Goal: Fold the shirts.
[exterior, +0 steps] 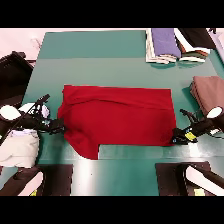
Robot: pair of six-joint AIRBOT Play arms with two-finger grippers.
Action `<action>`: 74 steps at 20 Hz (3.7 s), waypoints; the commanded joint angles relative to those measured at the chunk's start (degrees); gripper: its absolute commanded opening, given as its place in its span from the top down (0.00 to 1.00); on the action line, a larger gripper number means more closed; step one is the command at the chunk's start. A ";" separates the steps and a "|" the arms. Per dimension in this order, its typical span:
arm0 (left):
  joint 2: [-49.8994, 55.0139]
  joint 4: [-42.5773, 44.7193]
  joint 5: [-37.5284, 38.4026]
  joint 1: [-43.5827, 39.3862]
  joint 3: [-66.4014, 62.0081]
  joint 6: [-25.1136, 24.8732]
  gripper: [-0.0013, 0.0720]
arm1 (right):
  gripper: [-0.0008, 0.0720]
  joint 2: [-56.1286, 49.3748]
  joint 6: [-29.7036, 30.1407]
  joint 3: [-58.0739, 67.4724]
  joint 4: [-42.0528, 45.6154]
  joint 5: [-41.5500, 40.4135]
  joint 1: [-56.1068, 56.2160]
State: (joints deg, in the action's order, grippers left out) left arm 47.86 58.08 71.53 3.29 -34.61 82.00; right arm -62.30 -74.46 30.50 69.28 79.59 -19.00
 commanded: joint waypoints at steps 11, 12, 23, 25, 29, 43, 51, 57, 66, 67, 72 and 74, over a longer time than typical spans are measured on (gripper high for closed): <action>-10.80 3.21 10.45 0.02 -4.59 3.52 0.95 | 0.96 13.53 -1.16 14.47 7.19 6.60 2.05; -9.25 3.21 8.37 0.02 -5.62 3.39 0.95 | 0.96 11.37 -1.16 16.65 7.15 6.51 2.10; 29.22 1.42 -12.68 0.02 -29.35 -1.51 0.95 | 0.96 -18.21 -4.13 42.58 6.75 -1.16 10.01; 33.79 -0.50 -14.27 0.02 -32.81 -2.67 0.95 | 0.96 -22.71 -4.17 47.10 6.29 -0.79 9.99; 37.38 -2.97 -17.22 0.02 -36.61 -2.95 0.95 | 0.96 -29.03 -4.11 53.51 -0.94 -1.25 8.83; 37.20 -8.26 -10.73 -1.86 -41.22 -1.46 0.93 | 0.27 -32.61 6.40 42.88 -12.13 0.42 -10.10; 38.38 -8.15 -22.21 -18.10 -41.22 0.74 0.95 | 0.59 -40.39 10.54 43.93 -23.06 -3.76 -3.74; 48.06 -8.17 -26.10 -27.36 -47.93 2.21 0.95 | 0.96 -35.19 9.68 55.45 -23.23 3.02 1.07; 63.76 -8.24 -23.50 -33.73 -61.35 4.57 0.95 | 0.96 -22.10 0.87 69.26 -23.26 3.54 14.32; 64.17 -8.37 -23.37 -33.73 -61.40 5.90 0.95 | 0.96 -21.88 0.26 70.49 -23.28 3.54 16.04; 64.39 -7.58 -23.96 -33.66 -61.94 6.75 0.95 | 0.96 -21.92 -1.90 74.47 -23.30 2.38 24.41; 64.28 -7.15 -20.79 -32.70 -64.02 7.15 0.95 | 0.96 -21.92 -2.75 74.88 -23.63 0.94 27.41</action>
State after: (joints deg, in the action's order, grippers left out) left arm 111.94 50.46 48.42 -30.06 -96.92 88.49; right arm -84.42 -75.64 103.98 46.02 82.13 4.08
